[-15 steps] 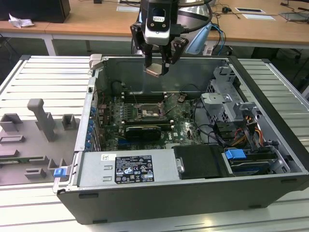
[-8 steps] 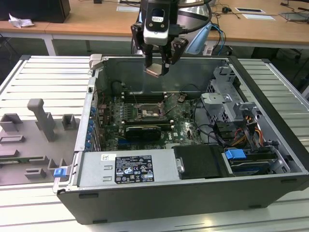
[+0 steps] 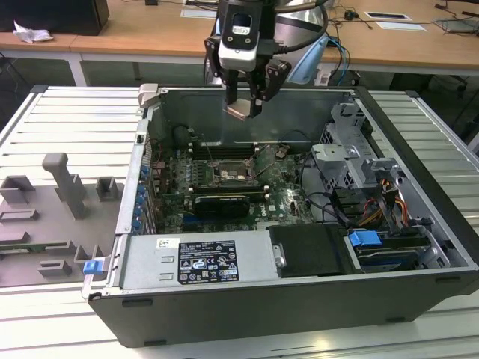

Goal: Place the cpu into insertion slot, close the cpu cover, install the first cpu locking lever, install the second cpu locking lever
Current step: 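Place the cpu into insertion slot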

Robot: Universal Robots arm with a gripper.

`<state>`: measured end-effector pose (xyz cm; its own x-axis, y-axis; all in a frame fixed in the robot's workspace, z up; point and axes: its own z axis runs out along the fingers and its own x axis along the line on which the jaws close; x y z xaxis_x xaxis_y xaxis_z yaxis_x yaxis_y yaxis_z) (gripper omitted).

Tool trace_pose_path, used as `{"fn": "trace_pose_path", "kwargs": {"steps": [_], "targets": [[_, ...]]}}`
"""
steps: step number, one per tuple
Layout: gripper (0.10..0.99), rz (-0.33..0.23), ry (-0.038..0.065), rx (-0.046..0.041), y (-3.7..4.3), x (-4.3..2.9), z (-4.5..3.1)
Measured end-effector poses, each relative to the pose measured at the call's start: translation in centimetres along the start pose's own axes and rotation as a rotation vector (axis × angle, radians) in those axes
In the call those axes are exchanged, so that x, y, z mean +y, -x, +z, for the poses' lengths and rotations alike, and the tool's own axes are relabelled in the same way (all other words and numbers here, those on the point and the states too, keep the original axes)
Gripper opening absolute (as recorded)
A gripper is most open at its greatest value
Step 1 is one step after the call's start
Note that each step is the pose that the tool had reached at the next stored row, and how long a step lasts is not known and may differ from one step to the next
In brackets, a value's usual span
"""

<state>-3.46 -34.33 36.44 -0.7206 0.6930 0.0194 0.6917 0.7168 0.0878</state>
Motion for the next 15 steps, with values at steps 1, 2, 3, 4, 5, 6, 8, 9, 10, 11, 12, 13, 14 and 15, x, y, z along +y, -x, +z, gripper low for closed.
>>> {"fn": "trace_pose_path", "kwargs": {"steps": [1, 2, 3, 4, 5, 6, 8, 9, 10, 11, 12, 13, 14, 15], "targets": [[0.525, 0.006, 0.0, -0.0005, 0.0, 0.0, 0.01], [0.525, 0.014, 0.0, -0.0012, 0.0, 0.0, 0.02], [0.525, 0.025, 0.0, -0.0022, 0.0, 0.0, 0.03], [0.525, 0.035, 0.001, -0.0032, 0.0, 0.0, 0.05], [0.525, 0.042, 0.001, -0.0037, 0.0, -0.01, 0.06], [0.525, 0.047, 0.001, -0.0042, 0.0, -0.01, 0.06], [0.525, 0.078, 0.002, -0.0069, 0.0, -0.01, 0.1], [0.525, 0.093, 0.002, -0.0082, 0.0, -0.01, 0.12], [0.525, 0.121, 0.002, -0.0107, 0.0, -0.01, 0.14], [0.525, 0.142, 0.003, -0.0125, 0.0, -0.01, 0.17], [0.525, 0.168, 0.003, -0.0149, 0.0, -0.02, 0.2], [0.525, 0.188, 0.004, -0.0166, 0.0, -0.02, 0.21], [0.525, 0.199, 0.004, -0.0175, 0.0, -0.02, 0.23], [0.525, 0.216, 0.004, -0.0191, 0.0, -0.02, 0.24]]}}
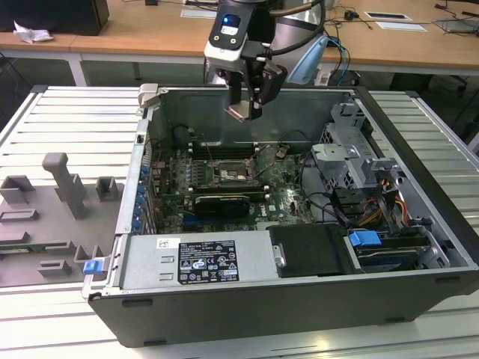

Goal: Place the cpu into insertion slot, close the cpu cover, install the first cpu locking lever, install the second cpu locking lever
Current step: 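Place the cpu into insertion slot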

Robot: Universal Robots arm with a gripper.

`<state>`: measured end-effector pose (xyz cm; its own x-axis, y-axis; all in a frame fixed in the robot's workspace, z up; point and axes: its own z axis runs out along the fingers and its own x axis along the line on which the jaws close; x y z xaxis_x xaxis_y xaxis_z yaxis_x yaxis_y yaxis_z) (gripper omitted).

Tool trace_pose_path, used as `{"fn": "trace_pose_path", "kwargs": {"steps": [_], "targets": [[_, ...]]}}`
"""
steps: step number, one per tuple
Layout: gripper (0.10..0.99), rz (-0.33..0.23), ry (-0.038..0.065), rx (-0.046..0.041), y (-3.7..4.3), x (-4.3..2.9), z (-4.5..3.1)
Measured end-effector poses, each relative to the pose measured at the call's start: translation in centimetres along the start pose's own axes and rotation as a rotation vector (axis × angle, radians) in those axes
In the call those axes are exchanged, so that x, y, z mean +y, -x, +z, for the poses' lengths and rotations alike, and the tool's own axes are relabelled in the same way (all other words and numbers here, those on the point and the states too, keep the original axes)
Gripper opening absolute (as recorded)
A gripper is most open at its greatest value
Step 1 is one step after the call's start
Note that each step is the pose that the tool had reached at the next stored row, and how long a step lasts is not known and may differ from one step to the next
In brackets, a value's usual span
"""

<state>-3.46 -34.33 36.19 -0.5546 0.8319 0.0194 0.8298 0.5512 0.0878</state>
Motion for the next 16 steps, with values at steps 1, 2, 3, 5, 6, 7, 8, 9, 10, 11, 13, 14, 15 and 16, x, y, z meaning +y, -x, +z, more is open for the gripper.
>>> {"fn": "trace_pose_path", "kwargs": {"steps": [1, 2, 3, 5, 6, 7, 8, 9, 10, 11, 13, 14, 15, 16], "targets": [[0.525, 0.022, 0.0, -0.002, 0.0, 0.0, 0.02], [0.525, 0.034, 0.001, -0.003, 0.0, 0.0, 0.03], [0.525, 0.043, 0.001, -0.0038, 0.0, 0.0, 0.04], [0.525, 0.062, 0.001, -0.0054, 0.0, 0.0, 0.05], [0.525, 0.07, 0.001, -0.0062, 0.0, 0.0, 0.06], [0.525, 0.078, 0.002, -0.0069, 0.0, -0.01, 0.07], [0.525, 0.088, 0.002, -0.0078, 0.0, -0.01, 0.07], [0.525, 0.096, 0.002, -0.0085, 0.0, -0.01, 0.08], [0.525, 0.107, 0.002, -0.0094, 0.0, -0.01, 0.09], [0.525, 0.115, 0.002, -0.0101, 0.0, -0.01, 0.1], [0.525, 0.134, 0.003, -0.0118, 0.0, -0.01, 0.12], [0.525, 0.148, 0.003, -0.0131, 0.0, -0.01, 0.13], [0.525, 0.174, 0.003, -0.0155, 0.0, -0.01, 0.16], [0.525, 0.196, 0.004, -0.0176, 0.0, -0.01, 0.18]]}}
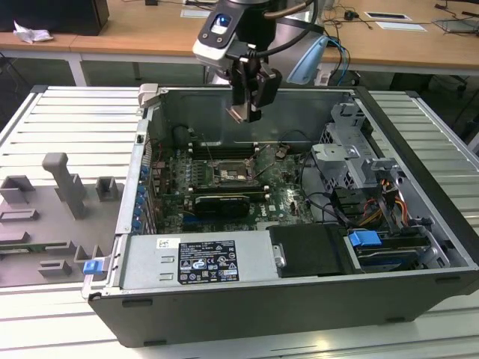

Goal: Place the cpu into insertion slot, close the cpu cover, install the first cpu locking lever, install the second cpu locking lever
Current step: 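Place the cpu into insertion slot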

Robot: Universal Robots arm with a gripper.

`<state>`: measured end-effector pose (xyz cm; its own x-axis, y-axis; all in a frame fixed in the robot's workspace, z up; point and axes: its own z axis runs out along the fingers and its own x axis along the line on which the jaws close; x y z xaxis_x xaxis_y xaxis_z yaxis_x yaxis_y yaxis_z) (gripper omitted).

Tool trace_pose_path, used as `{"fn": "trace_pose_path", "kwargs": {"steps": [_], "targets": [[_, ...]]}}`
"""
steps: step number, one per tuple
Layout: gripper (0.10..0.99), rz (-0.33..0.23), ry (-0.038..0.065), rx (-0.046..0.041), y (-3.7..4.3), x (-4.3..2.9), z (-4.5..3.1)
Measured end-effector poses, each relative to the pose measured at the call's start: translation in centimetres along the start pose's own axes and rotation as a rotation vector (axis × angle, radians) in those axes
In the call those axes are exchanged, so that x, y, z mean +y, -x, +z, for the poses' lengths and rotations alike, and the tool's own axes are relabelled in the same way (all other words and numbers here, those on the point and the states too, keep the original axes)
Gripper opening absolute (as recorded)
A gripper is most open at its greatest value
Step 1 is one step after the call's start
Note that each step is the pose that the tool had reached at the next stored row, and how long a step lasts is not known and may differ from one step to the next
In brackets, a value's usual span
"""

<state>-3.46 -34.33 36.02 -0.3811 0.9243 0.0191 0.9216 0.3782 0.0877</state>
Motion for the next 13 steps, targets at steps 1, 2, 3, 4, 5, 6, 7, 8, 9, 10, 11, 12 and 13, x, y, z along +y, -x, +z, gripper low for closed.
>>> {"fn": "trace_pose_path", "kwargs": {"steps": [1, 2, 3, 4, 5, 6, 7, 8, 9, 10, 11, 12, 13], "targets": [[0.525, 0.021, 0.0, -0.0019, 0.0, 0.0, 0.02], [0.525, 0.032, 0.001, -0.0028, 0.0, 0.0, 0.03], [0.525, 0.042, 0.001, -0.0038, 0.0, 0.0, 0.04], [0.525, 0.05, 0.001, -0.0045, 0.0, 0.0, 0.05], [0.525, 0.065, 0.001, -0.0057, 0.0, -0.01, 0.08], [0.525, 0.075, 0.001, -0.0066, 0.0, -0.01, 0.09], [0.525, 0.085, 0.001, -0.0075, 0.0, -0.01, 0.09], [0.525, 0.097, 0.002, -0.0086, 0.0, -0.01, 0.11], [0.525, 0.113, 0.002, -0.01, 0.0, -0.01, 0.13], [0.525, 0.126, 0.002, -0.0112, 0.0, -0.01, 0.14], [0.525, 0.142, 0.003, -0.0125, 0.0, -0.01, 0.15], [0.525, 0.158, 0.003, -0.0139, 0.0, -0.01, 0.17], [0.525, 0.172, 0.003, -0.0152, -0.01, -0.01, 0.18]]}}
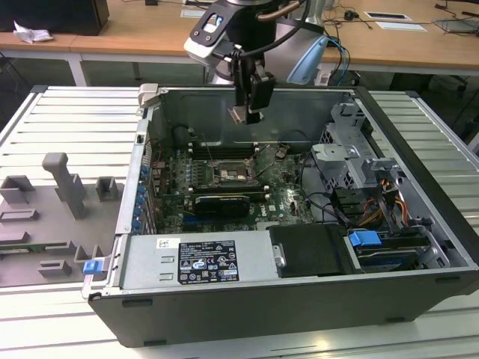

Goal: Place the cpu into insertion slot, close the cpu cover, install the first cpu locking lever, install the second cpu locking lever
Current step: 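Place the cpu into insertion slot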

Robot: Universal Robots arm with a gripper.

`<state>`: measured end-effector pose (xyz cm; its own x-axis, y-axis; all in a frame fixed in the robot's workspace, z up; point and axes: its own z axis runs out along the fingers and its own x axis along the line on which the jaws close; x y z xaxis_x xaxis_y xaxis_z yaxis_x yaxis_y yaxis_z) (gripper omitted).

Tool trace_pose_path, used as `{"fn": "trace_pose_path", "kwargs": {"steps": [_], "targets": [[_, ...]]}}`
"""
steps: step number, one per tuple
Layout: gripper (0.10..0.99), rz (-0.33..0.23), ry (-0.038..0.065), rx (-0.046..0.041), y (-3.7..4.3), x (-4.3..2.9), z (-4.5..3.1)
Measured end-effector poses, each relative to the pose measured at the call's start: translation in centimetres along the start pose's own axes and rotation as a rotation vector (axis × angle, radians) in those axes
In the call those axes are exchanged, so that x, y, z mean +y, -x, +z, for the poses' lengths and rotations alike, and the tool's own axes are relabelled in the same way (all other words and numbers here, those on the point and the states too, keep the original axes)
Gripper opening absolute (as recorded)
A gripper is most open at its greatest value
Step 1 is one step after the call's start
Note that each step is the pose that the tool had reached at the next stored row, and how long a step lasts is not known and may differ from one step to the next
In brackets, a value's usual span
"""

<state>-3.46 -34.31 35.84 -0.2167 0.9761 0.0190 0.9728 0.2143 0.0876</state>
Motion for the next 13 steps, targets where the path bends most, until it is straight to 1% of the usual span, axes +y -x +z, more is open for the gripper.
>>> {"fn": "trace_pose_path", "kwargs": {"steps": [6, 13], "targets": [[0.525, 0.043, 0.001, -0.0038, 0.0, 0.0, 0.05], [0.525, 0.116, 0.002, -0.0102, 0.0, -0.01, 0.14]]}}
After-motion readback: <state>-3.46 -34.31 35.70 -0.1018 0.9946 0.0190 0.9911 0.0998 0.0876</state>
